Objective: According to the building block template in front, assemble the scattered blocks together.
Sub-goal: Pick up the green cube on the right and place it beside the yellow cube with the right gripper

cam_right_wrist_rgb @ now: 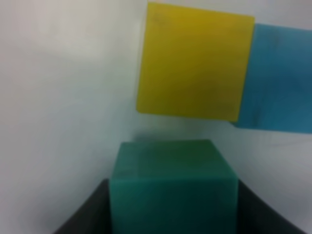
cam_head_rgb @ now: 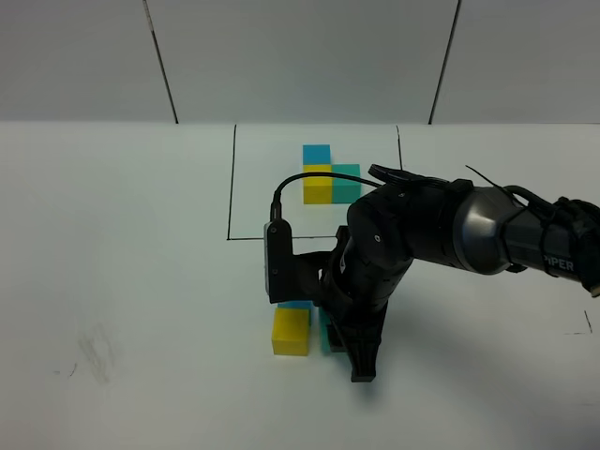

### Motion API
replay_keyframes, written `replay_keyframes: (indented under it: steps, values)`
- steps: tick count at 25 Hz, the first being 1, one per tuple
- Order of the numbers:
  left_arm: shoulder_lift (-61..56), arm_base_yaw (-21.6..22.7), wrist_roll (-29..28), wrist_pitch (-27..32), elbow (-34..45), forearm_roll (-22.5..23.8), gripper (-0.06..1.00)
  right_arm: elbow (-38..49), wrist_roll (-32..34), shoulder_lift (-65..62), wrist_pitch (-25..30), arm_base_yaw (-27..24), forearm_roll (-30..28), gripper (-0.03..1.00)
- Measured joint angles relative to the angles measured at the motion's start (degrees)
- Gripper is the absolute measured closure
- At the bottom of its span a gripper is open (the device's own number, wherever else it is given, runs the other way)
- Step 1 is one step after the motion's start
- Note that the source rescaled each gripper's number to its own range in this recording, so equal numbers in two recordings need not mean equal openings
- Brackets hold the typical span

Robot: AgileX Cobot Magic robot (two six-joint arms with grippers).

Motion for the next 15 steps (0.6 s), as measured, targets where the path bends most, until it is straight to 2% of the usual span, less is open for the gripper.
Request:
replay_keyframes:
  steps: [15]
  values:
    - [0.00, 0.00, 0.00, 0.00, 0.00, 0.00, 0.36, 0.00, 5.18, 1.59, -1.96, 0.00, 0.05, 0.75]
